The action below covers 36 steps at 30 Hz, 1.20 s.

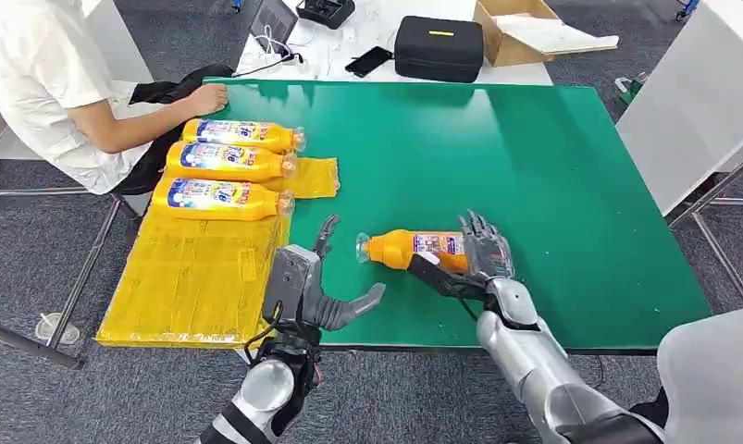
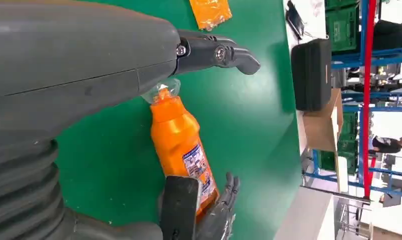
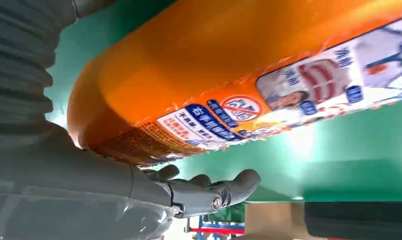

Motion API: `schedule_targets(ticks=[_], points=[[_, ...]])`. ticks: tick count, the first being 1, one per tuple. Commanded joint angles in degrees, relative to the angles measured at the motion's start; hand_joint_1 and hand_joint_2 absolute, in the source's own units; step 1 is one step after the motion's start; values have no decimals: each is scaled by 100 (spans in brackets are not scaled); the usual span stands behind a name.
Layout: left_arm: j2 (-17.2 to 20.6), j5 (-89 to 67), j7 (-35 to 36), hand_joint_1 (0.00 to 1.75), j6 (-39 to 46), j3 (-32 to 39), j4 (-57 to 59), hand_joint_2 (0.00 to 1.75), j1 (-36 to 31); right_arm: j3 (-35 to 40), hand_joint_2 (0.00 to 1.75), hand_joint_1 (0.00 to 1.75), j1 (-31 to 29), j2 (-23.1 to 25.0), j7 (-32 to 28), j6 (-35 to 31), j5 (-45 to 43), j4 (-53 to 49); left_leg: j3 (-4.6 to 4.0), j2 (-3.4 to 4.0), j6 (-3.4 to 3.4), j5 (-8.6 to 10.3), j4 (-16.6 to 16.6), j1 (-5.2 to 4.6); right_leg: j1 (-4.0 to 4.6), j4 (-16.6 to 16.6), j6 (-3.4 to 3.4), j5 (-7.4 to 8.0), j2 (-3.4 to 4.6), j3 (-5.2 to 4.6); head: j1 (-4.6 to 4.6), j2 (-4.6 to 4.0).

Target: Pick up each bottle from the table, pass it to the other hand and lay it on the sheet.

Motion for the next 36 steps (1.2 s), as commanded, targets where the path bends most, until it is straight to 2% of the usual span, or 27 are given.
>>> schedule_targets(ticks=[1,3,12,15,20,24,27,29,33,36], points=[[80,0,100,0,-116,-67,332,175,-187,-90,175,173,-37,-80,-147,629,-252,557,33,-1,2,-8,-5,2,6,-7,-12,-9,-9,36,0,2],[48,28,100,0,-124,-38,346,175,-189,-218,175,175,19,-63,-317,977,-506,607,26,-4,1,-4,-7,2,5,-9,-10,-6,-11,30,0,0],[53,119,53,0,-109,0,305,175,-148,-356,175,175,137,-25,-680,1153,-882,562,70,-1,1,-6,-9,6,9,-16,-12,-5,-10,72,0,0],[96,148,-24,0,-36,19,247,175,-98,-586,175,175,241,-19,-1091,1467,-1411,491,76,-6,0,-5,-7,6,8,-13,-9,-6,-13,76,0,0],[109,156,-37,0,-35,18,231,175,-88,-646,175,175,272,-13,-1175,1532,-1540,470,103,8,-2,-9,-13,9,13,-22,-15,0,-2,99,-2,0],[150,206,-80,0,-31,13,127,175,-30,-875,175,175,434,38,-1650,1629,-2086,223,110,21,-4,-8,-11,8,11,-18,-15,-2,10,101,0,0],[73,659,-124,0,-107,198,68,175,45,-1068,175,175,570,164,-2162,1825,-2747,-185,118,36,-4,-11,-11,9,12,-18,-14,1,27,105,0,0],[-57,1576,-290,0,-30,462,23,175,142,-1148,175,175,854,290,-2597,2091,-3571,-1015,117,42,-4,-12,-12,7,12,-17,-18,3,32,102,-2,0],[100,2632,-376,0,71,315,187,175,181,-632,175,175,1317,344,-2436,2027,-4417,-2492,108,44,-6,-14,-8,6,11,-9,-21,0,32,91,0,2],[141,2726,-446,0,41,269,247,175,182,-471,175,175,1357,323,-2302,1959,-4524,-2643,98,53,-6,-16,-7,5,9,-6,-18,-1,42,82,-2,0]])
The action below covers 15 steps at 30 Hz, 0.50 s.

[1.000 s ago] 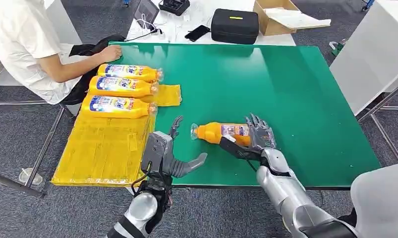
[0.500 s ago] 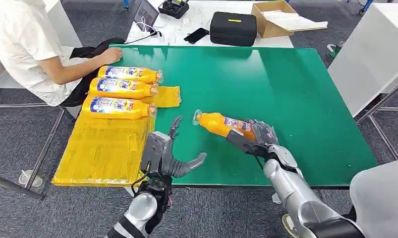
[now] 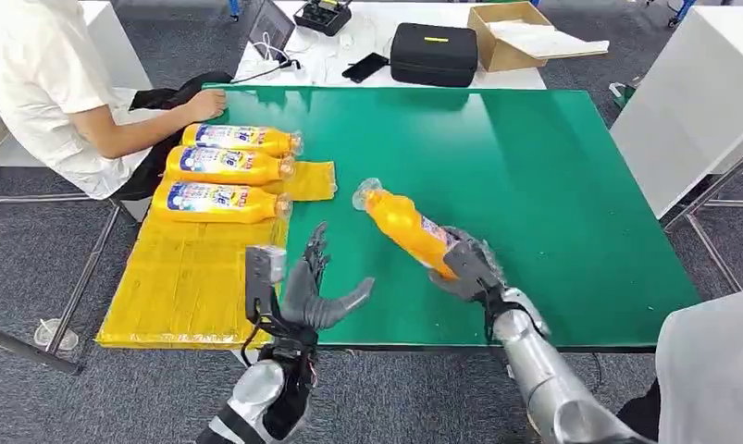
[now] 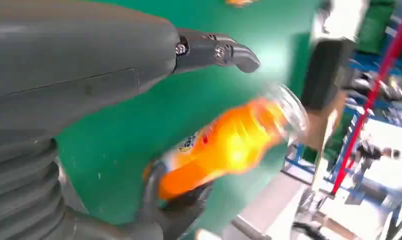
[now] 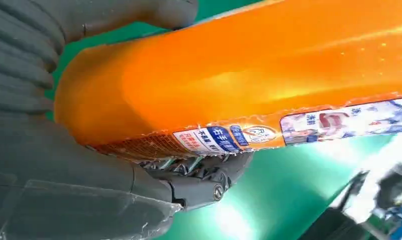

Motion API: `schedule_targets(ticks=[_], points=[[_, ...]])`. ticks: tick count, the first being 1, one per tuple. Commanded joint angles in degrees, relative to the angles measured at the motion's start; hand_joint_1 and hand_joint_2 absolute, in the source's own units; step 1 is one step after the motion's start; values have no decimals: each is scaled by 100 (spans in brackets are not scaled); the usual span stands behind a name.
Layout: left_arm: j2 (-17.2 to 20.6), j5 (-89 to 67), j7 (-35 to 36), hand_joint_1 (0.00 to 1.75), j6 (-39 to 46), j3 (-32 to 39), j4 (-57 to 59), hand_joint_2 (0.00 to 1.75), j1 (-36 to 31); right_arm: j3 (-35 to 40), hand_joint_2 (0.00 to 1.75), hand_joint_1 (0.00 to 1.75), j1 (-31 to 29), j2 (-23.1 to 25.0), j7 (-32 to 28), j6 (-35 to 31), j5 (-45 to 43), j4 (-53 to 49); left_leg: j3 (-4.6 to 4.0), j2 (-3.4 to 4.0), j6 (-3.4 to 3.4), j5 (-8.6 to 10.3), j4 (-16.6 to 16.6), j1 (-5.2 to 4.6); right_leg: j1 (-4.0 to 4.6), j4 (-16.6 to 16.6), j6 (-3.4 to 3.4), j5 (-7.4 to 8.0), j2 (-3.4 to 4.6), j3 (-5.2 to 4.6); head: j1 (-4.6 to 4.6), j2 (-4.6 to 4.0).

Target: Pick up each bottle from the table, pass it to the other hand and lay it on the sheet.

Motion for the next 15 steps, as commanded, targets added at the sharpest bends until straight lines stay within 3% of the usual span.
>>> schedule_targets(ticks=[1,5,6,9,12,15], points=[[202,658,-99,0,-29,28,266,175,7,395,175,175,647,176,220,-49,-637,-1669,-1,15,1,-7,-3,-1,2,-1,-11,-4,9,-7,0,0],[350,581,-27,0,-150,-262,391,175,-31,621,175,175,689,236,-142,-78,-948,-1870,-29,5,2,-1,-4,-3,-2,-1,-5,-3,2,-30,0,0],[338,777,302,0,-341,-298,617,175,-54,768,175,175,789,279,-197,-67,-1052,-2153,-19,13,3,-8,-4,-2,0,-2,-10,-8,7,-21,0,0],[305,929,81,0,-606,-275,804,175,-74,1145,175,175,790,307,-119,-145,-1202,-2313,-31,18,0,-9,-7,-4,-2,-2,-11,-7,16,-33,0,0],[348,456,-511,0,-488,-382,411,175,-120,1657,175,175,521,200,129,388,-1313,-1743,-42,16,-1,-8,-3,-1,0,0,-11,-6,12,-47,0,0],[326,106,-565,0,-291,-361,289,175,-177,2001,175,175,349,220,92,497,-1235,-1221,-51,13,0,-6,-1,2,4,-1,-10,-4,7,-54,0,0]])
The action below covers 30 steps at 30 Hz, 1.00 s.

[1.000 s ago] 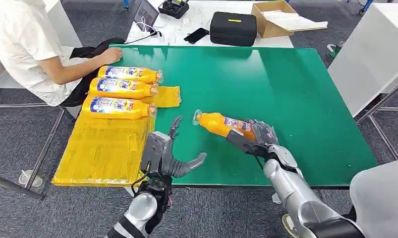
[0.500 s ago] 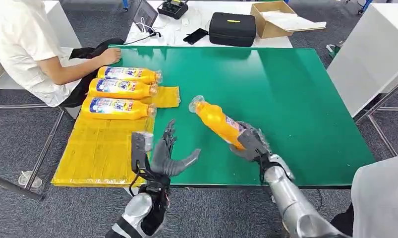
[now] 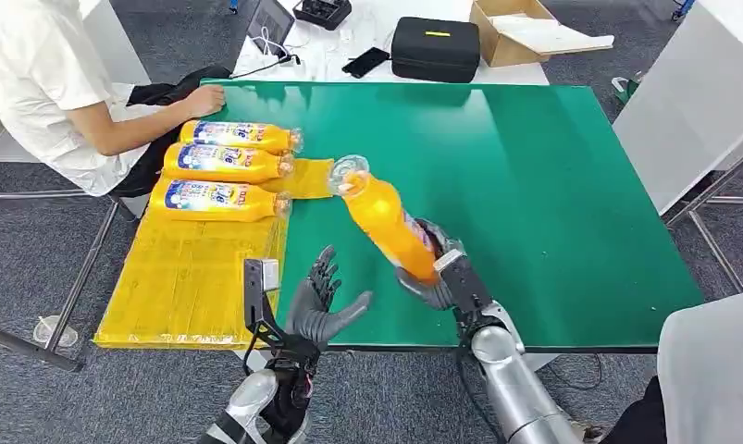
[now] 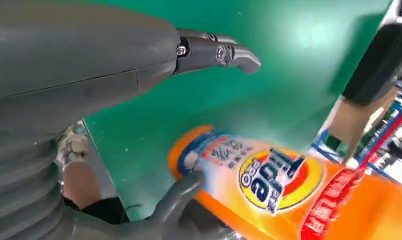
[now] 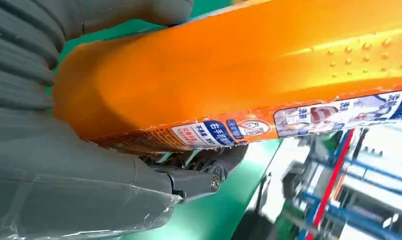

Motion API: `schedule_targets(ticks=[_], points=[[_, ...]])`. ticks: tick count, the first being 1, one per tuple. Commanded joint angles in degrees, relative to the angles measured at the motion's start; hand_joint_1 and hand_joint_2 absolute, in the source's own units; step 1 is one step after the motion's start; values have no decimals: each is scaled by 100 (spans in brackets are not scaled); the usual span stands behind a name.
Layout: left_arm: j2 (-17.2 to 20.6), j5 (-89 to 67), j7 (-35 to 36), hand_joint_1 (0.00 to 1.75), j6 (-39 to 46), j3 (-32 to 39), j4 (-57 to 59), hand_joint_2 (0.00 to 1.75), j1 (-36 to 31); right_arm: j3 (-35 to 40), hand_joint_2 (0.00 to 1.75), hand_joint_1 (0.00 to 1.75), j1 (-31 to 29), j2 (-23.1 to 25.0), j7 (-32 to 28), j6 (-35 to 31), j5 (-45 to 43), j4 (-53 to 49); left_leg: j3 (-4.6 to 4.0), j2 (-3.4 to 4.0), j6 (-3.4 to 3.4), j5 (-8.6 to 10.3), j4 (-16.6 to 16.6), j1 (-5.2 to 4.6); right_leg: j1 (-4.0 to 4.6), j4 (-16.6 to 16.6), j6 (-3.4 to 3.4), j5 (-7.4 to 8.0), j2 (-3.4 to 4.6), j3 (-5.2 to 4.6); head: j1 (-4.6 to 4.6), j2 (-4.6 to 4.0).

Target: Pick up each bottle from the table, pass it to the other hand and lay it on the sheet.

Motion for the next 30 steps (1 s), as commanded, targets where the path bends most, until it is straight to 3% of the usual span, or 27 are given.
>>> schedule_targets(ticks=[1,5,14,22,23,24,25,30], points=[[205,-751,-551,0,266,-268,29,175,-297,1366,175,175,-501,-102,79,605,49,817,29,21,1,-10,-1,6,9,-4,-14,-4,13,25,0,-2],[129,-477,-668,0,108,34,-73,175,-287,1635,175,175,-500,-160,-9,976,51,754,26,21,3,-10,0,2,6,-3,-12,-4,12,23,0,-2],[10,-356,-1013,0,474,485,-321,175,-293,1680,175,175,-436,-148,63,1003,0,706,20,6,2,-9,1,3,6,-1,-14,-8,-1,23,0,-2],[28,206,-495,0,193,720,-459,175,-359,1711,175,175,-387,-127,88,917,-28,813,21,6,2,-10,1,5,8,-3,-12,-8,-1,23,2,-2],[29,284,-451,7,106,727,-429,175,-370,1692,175,175,-383,-117,72,903,-52,811,11,5,2,-5,-1,2,4,-3,-8,-4,1,11,2,-2],[45,381,-319,155,-36,690,-338,175,-407,1681,175,175,-377,-120,53,879,-62,805,19,9,3,-8,0,3,6,-4,-10,-6,2,19,2,-2],[54,365,-325,175,-49,668,-305,175,-418,1655,175,175,-366,-117,28,858,-84,791,20,11,3,-9,0,3,5,-3,-11,-7,3,20,2,-2],[66,308,-336,175,-359,533,-40,175,-498,1467,175,175,-295,-130,-82,884,-297,663,27,2,3,-9,-3,2,5,-3,-15,-10,-5,29,2,-2]])
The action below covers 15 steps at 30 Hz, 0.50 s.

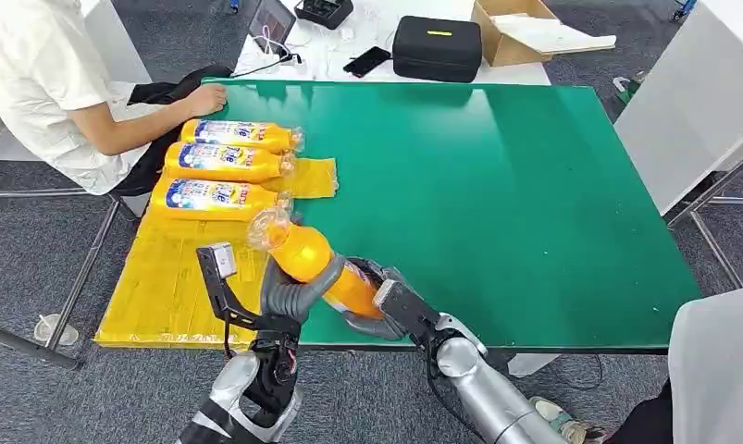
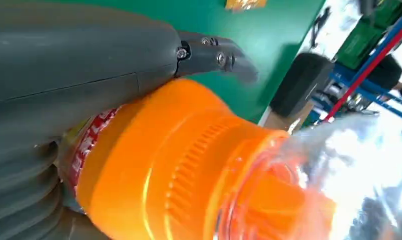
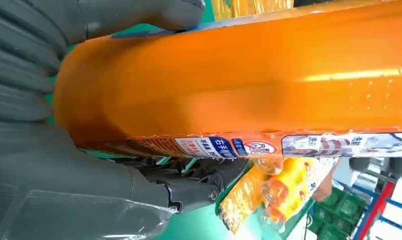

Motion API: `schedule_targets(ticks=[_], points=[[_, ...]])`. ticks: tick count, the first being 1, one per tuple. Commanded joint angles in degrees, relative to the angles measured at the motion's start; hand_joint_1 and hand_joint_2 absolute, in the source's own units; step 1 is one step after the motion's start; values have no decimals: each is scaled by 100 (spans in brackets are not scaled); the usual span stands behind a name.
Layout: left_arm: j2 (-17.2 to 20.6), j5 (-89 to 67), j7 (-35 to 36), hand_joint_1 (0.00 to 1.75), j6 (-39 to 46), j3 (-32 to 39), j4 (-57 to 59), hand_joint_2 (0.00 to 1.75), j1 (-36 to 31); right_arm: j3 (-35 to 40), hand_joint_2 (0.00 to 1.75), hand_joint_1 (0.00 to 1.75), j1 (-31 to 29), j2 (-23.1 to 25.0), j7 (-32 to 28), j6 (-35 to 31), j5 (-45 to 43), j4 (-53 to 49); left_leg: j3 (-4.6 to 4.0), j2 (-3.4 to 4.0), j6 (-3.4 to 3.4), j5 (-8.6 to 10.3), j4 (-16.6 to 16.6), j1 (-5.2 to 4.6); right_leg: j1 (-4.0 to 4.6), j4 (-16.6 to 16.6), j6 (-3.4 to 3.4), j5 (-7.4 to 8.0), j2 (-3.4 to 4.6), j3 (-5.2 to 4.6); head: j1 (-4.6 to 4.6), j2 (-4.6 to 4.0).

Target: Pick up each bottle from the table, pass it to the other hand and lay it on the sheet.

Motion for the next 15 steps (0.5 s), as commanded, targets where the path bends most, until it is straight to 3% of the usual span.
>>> schedule_targets(ticks=[1,3,6,15], points=[[122,-42,86,175,-371,-52,542,175,-404,-101,175,175,-37,-51,-156,75,-303,153,22,4,1,-6,-3,1,4,-3,-10,-6,-4,22,0,0],[115,-85,76,175,-392,-106,641,175,-416,-189,175,175,-18,-15,-183,99,-409,129,32,1,1,-7,-5,2,6,-5,-14,-9,-9,33,0,0],[87,111,144,175,-653,-48,696,175,-368,-308,175,73,43,42,-158,359,-740,2,50,3,2,-15,-4,5,11,-7,-21,-16,-12,52,0,0],[106,127,146,175,-683,-40,666,175,-337,-300,175,73,71,41,-131,383,-774,-76,23,9,3,-9,-1,0,3,-1,-10,-7,1,21,-2,0]])
